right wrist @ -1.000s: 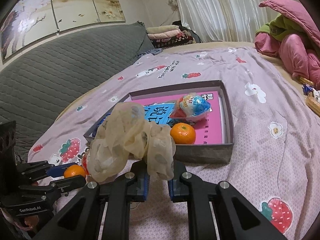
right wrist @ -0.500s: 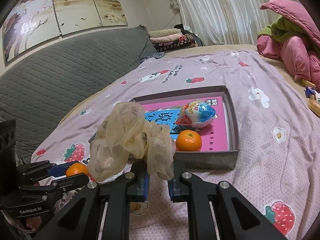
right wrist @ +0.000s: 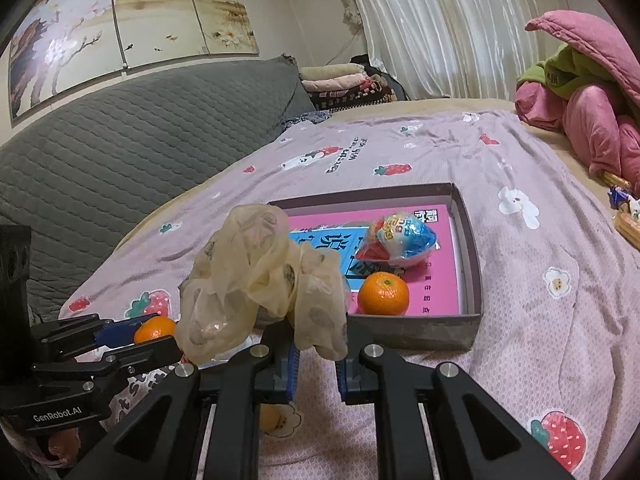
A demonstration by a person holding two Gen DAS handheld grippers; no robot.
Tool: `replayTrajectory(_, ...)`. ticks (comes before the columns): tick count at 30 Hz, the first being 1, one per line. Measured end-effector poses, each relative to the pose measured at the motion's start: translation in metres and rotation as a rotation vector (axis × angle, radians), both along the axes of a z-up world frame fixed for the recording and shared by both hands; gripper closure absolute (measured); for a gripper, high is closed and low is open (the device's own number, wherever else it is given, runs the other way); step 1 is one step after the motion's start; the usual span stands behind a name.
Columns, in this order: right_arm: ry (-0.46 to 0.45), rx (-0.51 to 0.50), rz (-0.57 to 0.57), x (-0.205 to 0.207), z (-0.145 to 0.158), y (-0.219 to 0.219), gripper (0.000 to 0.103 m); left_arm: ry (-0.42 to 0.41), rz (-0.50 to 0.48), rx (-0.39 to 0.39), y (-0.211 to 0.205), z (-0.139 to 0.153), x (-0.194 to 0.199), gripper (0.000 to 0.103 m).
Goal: Organize objects
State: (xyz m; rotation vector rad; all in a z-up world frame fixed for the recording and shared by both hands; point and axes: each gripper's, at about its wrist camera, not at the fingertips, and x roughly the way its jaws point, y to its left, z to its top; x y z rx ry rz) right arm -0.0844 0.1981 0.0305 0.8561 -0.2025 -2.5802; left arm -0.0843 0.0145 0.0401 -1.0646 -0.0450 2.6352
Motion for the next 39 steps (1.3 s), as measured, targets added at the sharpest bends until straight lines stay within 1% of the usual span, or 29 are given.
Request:
replayTrajectory(9,0.030,0.021,-0.006,0.002,0.006,-0.003,0.088,0.017,0.028,0.029,-0.003,0.008,-0.008,0.065)
replayTrajectory(14,0.042,0.019,-0.015,0.003,0.009,0.000,0.088,0.027,0.047,0.040,-0.005,0.012,-0.013,0.065)
replayTrajectory(17,0.065,0.014,-0.023,0.005,0.013,0.003,0.088,0.038,0.068,0.060,-0.010,0.016,-0.015,0.065)
replayTrajectory(24,0.134,0.043,-0.070,0.010,0.024,0.008,0.088,0.065,0.112,0.090,-0.019,0.026,-0.022,0.065)
replayTrajectory(29,0.168,0.063,-0.096,0.012,0.030,0.011,0.088,0.064,0.131,0.109,-0.021,0.028,-0.028,0.065)
replayTrajectory(39,0.187,0.047,-0.153,0.009,0.035,0.026,0.088,0.075,0.149,0.125,-0.018,0.031,-0.033,0.065)
